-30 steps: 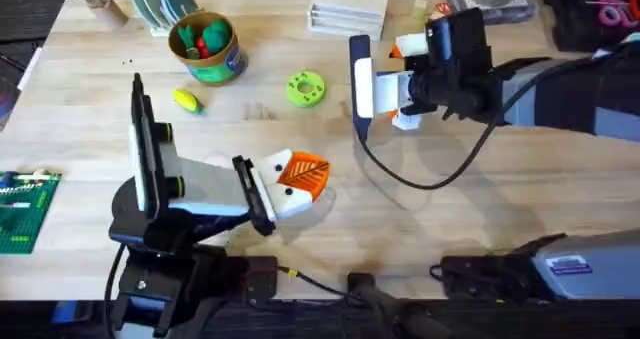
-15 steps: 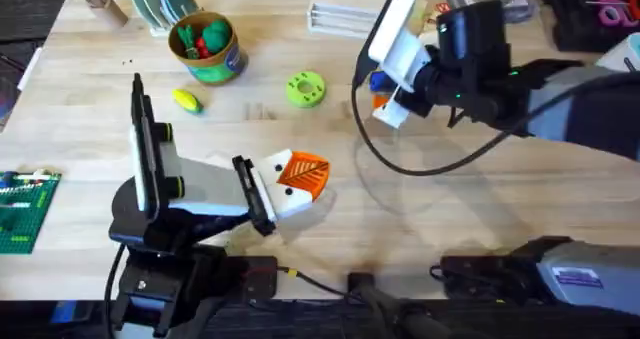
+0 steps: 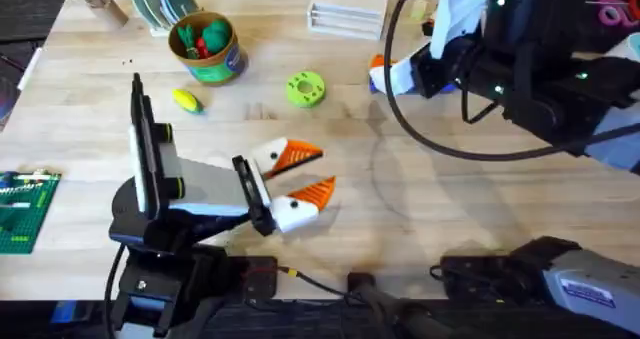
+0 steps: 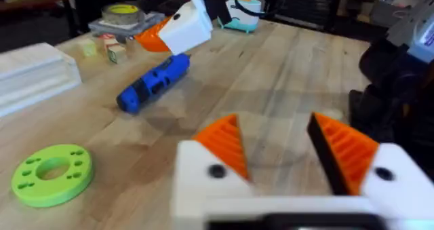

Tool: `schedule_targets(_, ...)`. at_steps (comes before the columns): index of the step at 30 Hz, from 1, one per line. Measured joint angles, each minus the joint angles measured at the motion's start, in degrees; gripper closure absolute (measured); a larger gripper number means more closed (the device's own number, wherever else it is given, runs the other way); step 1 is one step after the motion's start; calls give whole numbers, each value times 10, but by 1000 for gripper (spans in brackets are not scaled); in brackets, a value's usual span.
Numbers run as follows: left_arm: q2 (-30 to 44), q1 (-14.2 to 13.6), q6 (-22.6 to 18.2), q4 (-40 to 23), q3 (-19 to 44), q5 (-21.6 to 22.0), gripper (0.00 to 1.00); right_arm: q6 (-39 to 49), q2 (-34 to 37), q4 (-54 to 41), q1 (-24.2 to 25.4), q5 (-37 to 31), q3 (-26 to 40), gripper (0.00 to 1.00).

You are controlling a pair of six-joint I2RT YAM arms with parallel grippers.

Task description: Pick up the gripper from the table and insert it into the empty holder that is missing its gripper. Then pick up a screw, insert it into the mounting hole, and use the screwdriver to tighten it. Finally, clean up the table by picking up the vegetable and placing it into the bucket.

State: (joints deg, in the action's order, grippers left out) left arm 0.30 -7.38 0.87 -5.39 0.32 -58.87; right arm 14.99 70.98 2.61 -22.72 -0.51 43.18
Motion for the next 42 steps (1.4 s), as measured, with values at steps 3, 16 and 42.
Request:
schedule_targets(3,0,0,0,0,0,0,933,-33,0,-1,0,0,0,9)
schedule_targets(16,0,0,-2,0,0,0,11,-138,0,-1,0,2,0,9)
schedule_targets(42,0,0,64,-116,112,195,8,-159,0,-16,0,2,0,9)
